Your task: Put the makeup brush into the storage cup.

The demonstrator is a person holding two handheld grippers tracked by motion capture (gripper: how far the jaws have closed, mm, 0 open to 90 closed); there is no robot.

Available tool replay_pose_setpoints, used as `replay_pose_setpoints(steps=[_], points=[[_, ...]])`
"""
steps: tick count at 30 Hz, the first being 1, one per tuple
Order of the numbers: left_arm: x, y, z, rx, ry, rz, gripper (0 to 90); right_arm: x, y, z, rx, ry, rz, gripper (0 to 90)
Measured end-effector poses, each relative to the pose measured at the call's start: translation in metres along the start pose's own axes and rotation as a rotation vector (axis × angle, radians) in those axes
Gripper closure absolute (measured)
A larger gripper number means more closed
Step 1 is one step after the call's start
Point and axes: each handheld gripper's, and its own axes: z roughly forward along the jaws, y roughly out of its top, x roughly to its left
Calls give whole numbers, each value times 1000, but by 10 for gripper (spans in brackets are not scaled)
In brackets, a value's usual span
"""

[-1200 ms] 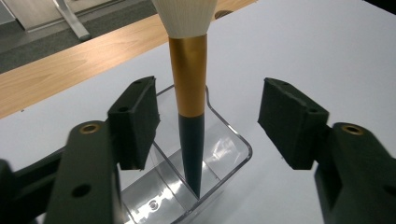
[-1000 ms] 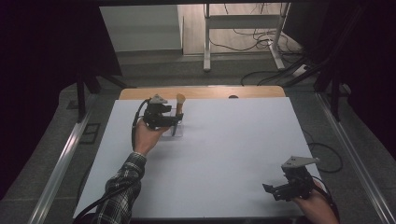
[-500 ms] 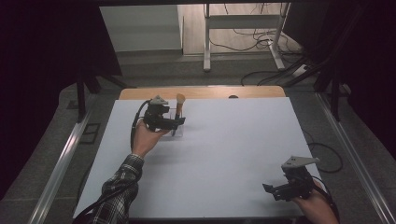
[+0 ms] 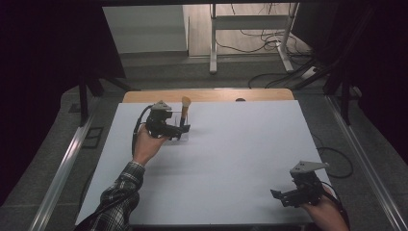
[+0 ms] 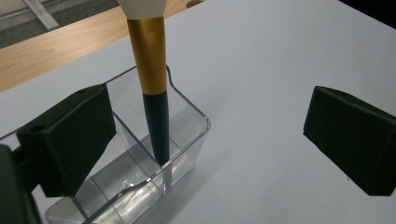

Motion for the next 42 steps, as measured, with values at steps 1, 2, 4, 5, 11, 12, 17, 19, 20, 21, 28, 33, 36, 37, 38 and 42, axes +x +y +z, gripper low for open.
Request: replay_pose_setpoints(steps=[1,2,4,5,11,12,17,19,20,21,28,33,36,37,38,42], points=[[-1,-1,-1,3,1,3,24,0,0,0,-1,-1,0,0],[-1,-1,-1,5,2,5,23,0,0,0,-1,0,2,0],[-3,-2,-1,12,8,8,22,0,0,0,-1,0,4,0],[-3,-2,-2,15,10,10,22,0,0,0,-3,-1,1,0],[-6,-3,-5,11,0,6,17,0,0,-1,-7,-3,5,0],[-7,-3,-5,9,0,11,16,0,0,-1,-7,-4,5,0],[-11,-4,-8,4,0,25,11,1,1,-1,-8,-14,-6,0],[-13,-5,-8,5,-1,31,10,1,1,-1,-11,-22,-6,0],[-14,-5,-8,6,-2,38,10,1,1,-1,-16,-23,-4,0],[-15,-6,-8,8,-2,42,9,1,1,-1,-17,-23,-2,0],[-21,-9,-9,19,3,64,5,1,1,-1,-31,-28,-1,0],[-23,-13,-11,20,16,77,1,0,1,-1,-37,-27,5,0],[-23,-15,-14,17,16,78,0,0,1,-1,-41,-28,13,0],[-24,-15,-15,15,15,76,0,0,1,-1,-43,-30,11,0],[-24,-16,-16,14,14,75,0,0,1,-1,-44,-31,12,0],[-24,-19,-19,10,9,71,0,1,1,-1,-46,-34,14,0]])
